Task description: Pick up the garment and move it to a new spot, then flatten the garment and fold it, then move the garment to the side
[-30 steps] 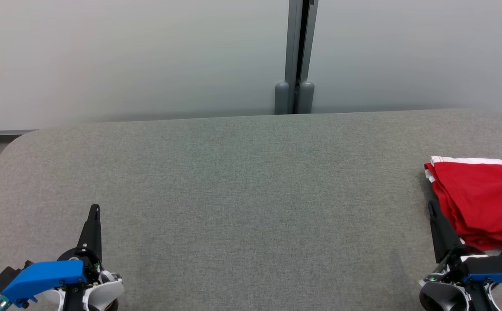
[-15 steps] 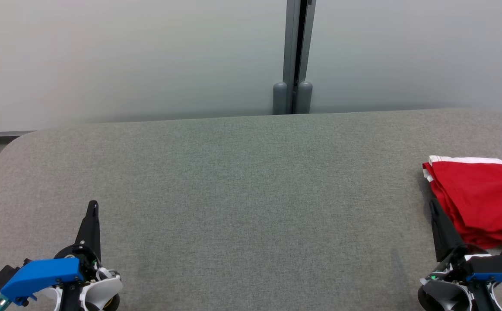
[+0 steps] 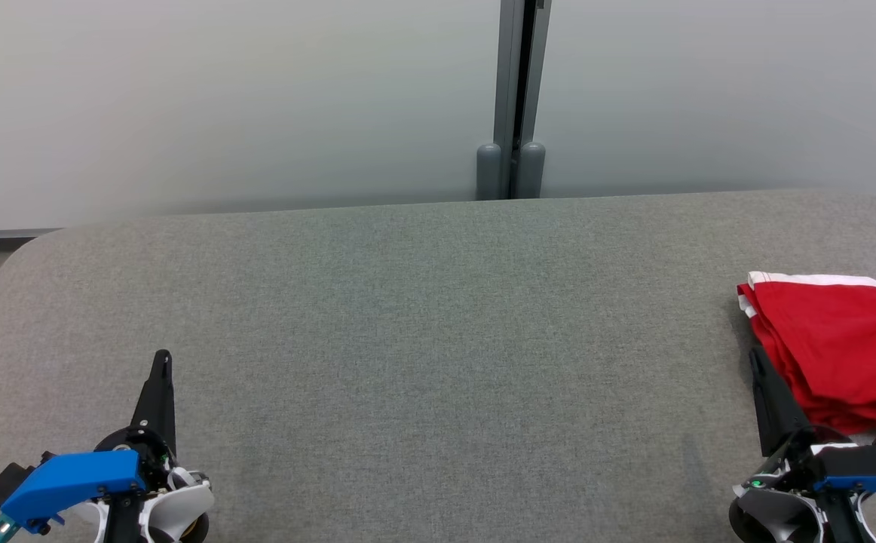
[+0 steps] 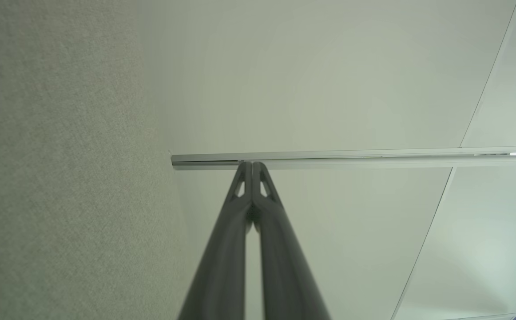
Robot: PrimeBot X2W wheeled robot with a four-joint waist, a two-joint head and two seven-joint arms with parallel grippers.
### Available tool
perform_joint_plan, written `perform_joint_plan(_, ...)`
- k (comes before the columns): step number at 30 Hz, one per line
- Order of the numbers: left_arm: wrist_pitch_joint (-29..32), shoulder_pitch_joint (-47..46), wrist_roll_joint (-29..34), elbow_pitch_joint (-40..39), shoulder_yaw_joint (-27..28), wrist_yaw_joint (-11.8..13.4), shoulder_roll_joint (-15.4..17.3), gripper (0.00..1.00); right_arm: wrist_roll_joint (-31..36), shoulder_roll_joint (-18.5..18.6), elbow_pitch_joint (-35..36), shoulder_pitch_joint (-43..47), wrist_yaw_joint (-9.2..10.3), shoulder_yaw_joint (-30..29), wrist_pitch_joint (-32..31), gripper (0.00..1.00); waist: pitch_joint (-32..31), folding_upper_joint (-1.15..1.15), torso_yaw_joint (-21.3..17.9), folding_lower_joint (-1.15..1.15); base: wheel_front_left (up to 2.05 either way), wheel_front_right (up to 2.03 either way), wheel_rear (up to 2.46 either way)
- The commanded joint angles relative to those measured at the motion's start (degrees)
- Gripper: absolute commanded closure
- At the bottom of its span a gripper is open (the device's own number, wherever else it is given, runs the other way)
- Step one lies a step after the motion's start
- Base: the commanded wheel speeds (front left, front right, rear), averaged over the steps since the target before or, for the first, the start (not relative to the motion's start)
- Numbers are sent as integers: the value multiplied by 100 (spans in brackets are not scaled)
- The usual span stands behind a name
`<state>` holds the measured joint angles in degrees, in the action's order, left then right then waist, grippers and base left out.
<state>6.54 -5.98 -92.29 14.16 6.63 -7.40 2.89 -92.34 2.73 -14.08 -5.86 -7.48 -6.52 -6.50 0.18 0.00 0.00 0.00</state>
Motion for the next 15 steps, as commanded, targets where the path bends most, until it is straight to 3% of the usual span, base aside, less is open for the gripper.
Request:
perform_joint_plan(1, 27, -58, -13, -22, 17, -30, -10, 100, -15, 27, 19, -67, -2, -12, -26, 100, 0, 0, 0, 0, 0, 0, 0)
perform_joint_plan(15, 27, -58, -13, -23, 18, -30, -11, 100, -16, 27, 19, -63, -2, -11, -25, 100, 0, 0, 0, 0, 0, 0, 0)
